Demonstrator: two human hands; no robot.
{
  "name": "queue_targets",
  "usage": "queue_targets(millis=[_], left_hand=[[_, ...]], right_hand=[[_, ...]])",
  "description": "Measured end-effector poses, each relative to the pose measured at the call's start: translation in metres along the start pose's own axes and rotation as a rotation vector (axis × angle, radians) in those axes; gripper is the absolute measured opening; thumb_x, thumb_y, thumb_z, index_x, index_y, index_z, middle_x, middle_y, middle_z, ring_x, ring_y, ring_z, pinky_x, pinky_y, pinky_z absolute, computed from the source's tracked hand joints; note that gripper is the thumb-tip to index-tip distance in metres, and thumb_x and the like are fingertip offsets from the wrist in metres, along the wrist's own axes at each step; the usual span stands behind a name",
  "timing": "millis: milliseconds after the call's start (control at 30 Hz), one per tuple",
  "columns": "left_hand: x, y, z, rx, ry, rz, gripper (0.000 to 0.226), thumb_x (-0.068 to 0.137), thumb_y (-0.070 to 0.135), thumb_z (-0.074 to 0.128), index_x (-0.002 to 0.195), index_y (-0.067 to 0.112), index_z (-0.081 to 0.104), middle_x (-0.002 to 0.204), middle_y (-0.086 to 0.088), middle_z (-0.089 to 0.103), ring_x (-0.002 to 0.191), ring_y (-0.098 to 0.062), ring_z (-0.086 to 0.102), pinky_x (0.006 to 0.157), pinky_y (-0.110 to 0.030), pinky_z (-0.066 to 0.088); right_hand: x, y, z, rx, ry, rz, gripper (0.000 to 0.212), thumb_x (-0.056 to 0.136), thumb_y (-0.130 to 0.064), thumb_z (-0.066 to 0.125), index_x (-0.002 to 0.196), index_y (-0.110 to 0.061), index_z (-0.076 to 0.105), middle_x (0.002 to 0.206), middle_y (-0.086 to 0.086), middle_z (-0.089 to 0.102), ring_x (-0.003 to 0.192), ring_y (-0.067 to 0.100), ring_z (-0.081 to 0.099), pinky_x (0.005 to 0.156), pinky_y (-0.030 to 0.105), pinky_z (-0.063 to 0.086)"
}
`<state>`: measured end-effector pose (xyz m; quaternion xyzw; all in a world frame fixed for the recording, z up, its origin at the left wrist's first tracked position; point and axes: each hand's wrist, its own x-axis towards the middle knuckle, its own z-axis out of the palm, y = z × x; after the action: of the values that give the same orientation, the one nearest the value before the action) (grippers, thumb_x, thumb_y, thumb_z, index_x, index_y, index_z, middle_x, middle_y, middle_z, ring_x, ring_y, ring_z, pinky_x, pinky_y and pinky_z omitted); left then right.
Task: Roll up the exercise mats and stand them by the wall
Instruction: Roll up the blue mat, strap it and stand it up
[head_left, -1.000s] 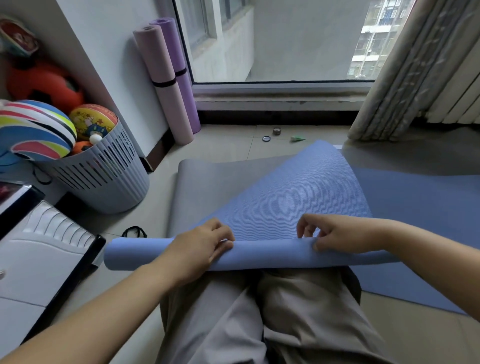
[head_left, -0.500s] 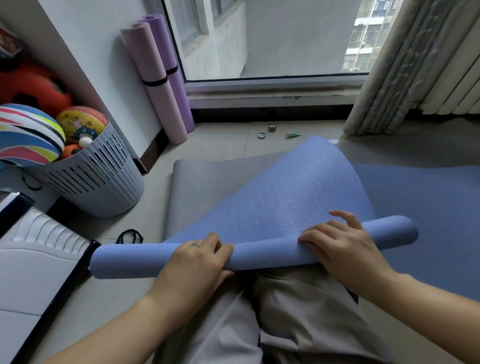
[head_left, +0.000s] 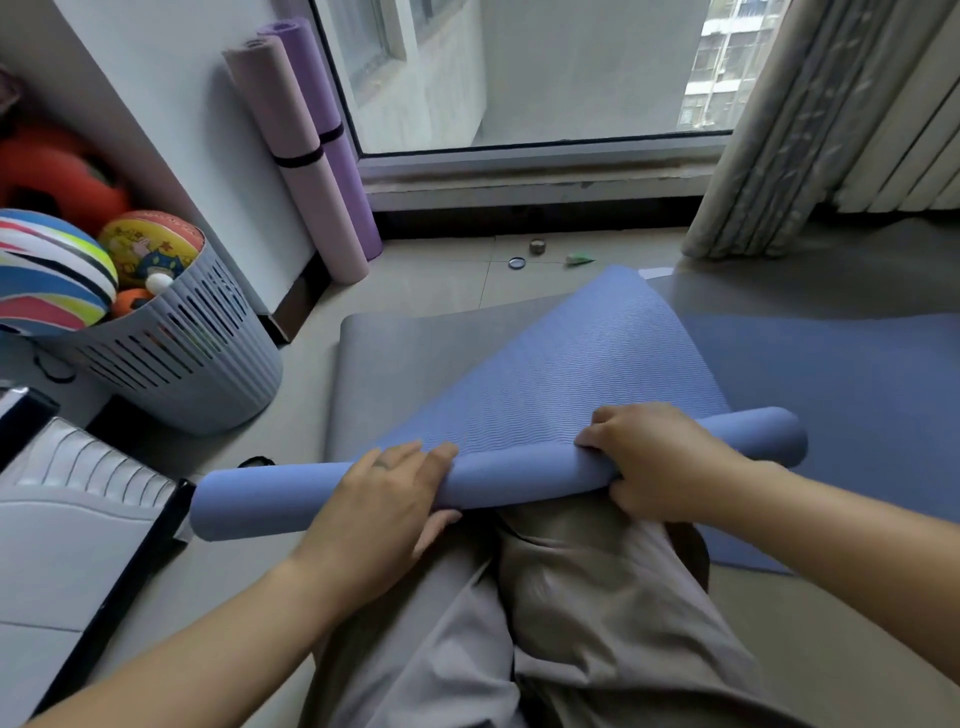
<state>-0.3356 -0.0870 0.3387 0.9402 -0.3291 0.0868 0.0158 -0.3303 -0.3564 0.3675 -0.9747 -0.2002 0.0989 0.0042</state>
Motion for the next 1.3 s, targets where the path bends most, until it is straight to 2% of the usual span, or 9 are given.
queue_targets(millis=[233,367,467,567,733,867,967,1133,1300], left_hand=[[0.020,-0.015,-0.028,-0.104,-0.245,-0.051,0.034,0.094,0.039,0.052,0.125,0.026,0.045,0.117,0.003,0.062,0.102,-0.025,0.059,0.078,-0.035,0.042],[0.016,-0.031,-0.061,-0.205,-0.412,0.010,0.033,0.091,0.047,0.055,0.121,0.035,0.046,0.103,0.007,0.063,0.089,-0.016,0.056,0.067,-0.024,0.037],[0.008,-0.021,-0.058,-0.272,-0.506,0.038,0.028,0.091,0.047,0.057,0.116,0.040,0.049,0.087,0.014,0.056,0.074,-0.006,0.047,0.060,-0.013,0.035],[0.004,-0.019,-0.048,-0.407,-0.569,0.024,0.027,0.090,0.048,0.056,0.116,0.040,0.052,0.096,0.016,0.063,0.082,-0.002,0.054,0.074,-0.023,0.045],[0.009,-0.028,-0.046,-0.579,-0.693,-0.066,0.027,0.093,0.044,0.054,0.119,0.037,0.059,0.108,0.025,0.063,0.099,0.008,0.055,0.091,-0.020,0.043],[0.016,-0.030,-0.040,-0.601,-0.769,-0.068,0.027,0.094,0.045,0.053,0.120,0.038,0.057,0.117,0.016,0.054,0.110,0.005,0.049,0.100,-0.017,0.035],[0.017,-0.033,-0.036,-0.648,-0.791,-0.100,0.025,0.094,0.042,0.054,0.118,0.036,0.059,0.116,0.016,0.054,0.108,0.007,0.049,0.095,-0.011,0.035],[0.026,-0.039,-0.037,-0.829,-0.843,-0.186,0.021,0.095,0.037,0.056,0.114,0.032,0.064,0.114,0.016,0.066,0.107,0.000,0.058,0.091,-0.018,0.044],[0.021,-0.040,-0.026,-0.855,-0.716,-0.217,0.028,0.081,0.056,0.060,0.109,0.052,0.057,0.115,0.024,0.061,0.105,0.011,0.054,0.099,-0.018,0.040]], right_hand=[[0.022,0.006,-0.035,0.163,-0.221,-0.002,0.032,0.067,-0.009,0.052,0.092,-0.018,0.069,0.085,-0.001,0.068,0.081,0.019,0.059,0.069,0.032,0.052],[0.016,0.000,-0.060,0.154,-0.373,-0.036,0.030,0.063,-0.013,0.054,0.091,-0.012,0.066,0.085,0.009,0.068,0.064,0.018,0.055,0.051,0.028,0.042],[0.003,-0.008,-0.054,0.146,-0.486,-0.055,0.032,0.067,-0.014,0.058,0.099,-0.019,0.063,0.091,0.000,0.068,0.078,0.019,0.062,0.063,0.035,0.052],[-0.009,-0.012,-0.045,0.160,-0.520,-0.031,0.046,0.076,-0.012,0.059,0.115,-0.031,0.047,0.106,-0.012,0.061,0.085,0.012,0.058,0.063,0.027,0.050],[-0.015,-0.006,-0.045,0.231,-0.554,-0.008,0.042,0.077,-0.013,0.055,0.111,-0.035,0.045,0.095,-0.022,0.053,0.089,0.012,0.060,0.079,0.037,0.054],[-0.023,-0.015,-0.040,0.221,-0.480,-0.022,0.054,0.081,-0.013,0.050,0.131,-0.030,0.039,0.113,-0.015,0.049,0.100,0.012,0.053,0.085,0.033,0.049],[-0.046,-0.036,-0.010,0.153,-0.286,-0.067,0.073,0.080,-0.017,0.042,0.146,-0.032,0.015,0.147,-0.004,0.019,0.128,0.020,0.036,0.102,0.040,0.038],[-0.043,-0.043,0.025,0.068,0.153,-0.060,0.057,0.077,-0.060,0.039,0.123,-0.028,0.044,0.104,-0.004,0.054,0.088,0.022,0.057,0.070,0.041,0.050],[-0.017,-0.037,0.022,0.024,-0.044,-0.031,0.064,0.081,-0.071,0.042,0.126,-0.026,0.039,0.118,-0.001,0.039,0.109,0.022,0.041,0.077,0.038,0.037]])
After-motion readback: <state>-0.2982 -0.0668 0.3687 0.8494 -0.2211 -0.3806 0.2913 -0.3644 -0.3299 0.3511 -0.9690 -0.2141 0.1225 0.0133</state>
